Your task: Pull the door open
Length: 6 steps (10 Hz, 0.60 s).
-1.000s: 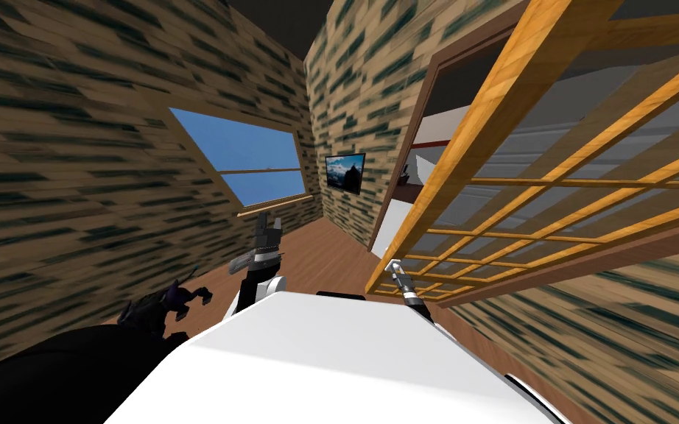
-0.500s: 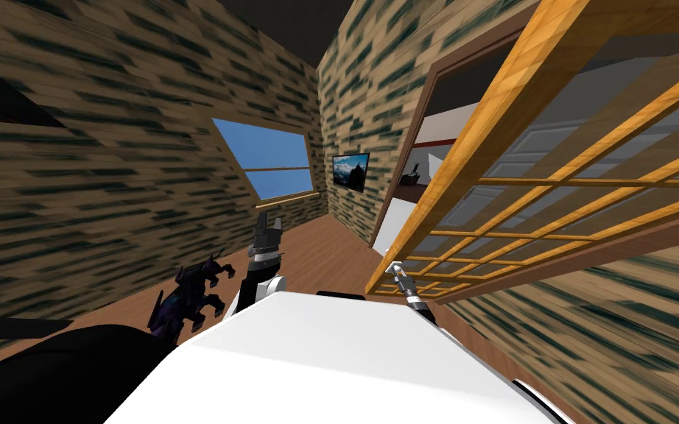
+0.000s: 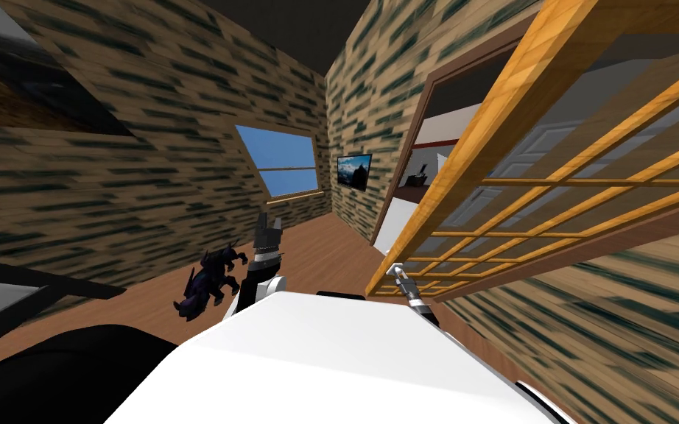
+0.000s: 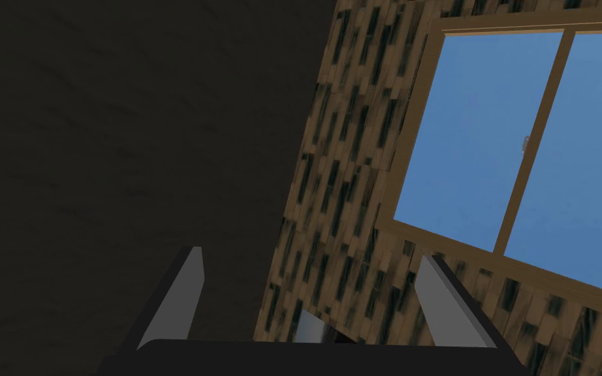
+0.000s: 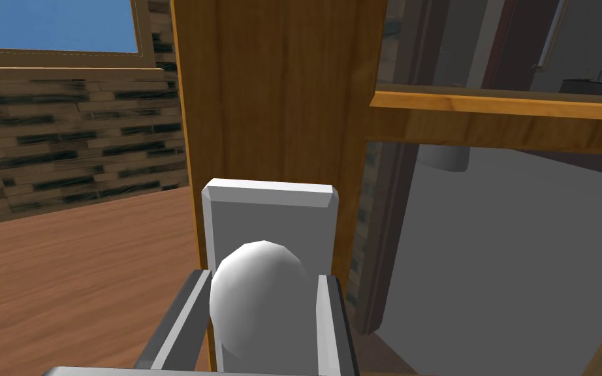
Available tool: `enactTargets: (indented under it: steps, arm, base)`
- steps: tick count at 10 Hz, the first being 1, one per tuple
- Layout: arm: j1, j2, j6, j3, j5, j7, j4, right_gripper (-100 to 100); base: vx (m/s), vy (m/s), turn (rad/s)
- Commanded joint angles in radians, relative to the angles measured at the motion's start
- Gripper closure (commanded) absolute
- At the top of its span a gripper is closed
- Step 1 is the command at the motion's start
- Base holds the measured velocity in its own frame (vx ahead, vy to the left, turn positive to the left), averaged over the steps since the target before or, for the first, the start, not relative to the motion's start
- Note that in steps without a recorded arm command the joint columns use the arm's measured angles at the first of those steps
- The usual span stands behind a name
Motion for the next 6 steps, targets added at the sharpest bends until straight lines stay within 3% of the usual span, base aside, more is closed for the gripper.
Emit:
enactTargets:
  steps: [1, 6]
  arm:
    - [0.002, -0.002, -0.013, 0.005, 0.004, -0.005, 0.003, 100]
    - [0.006, -0.015, -0.055, 0.019, 0.016, -0.028, 0.027, 100]
  base:
    - [-0.16, -0.062, 0.125]
    - [-0.206, -0.077, 0.155]
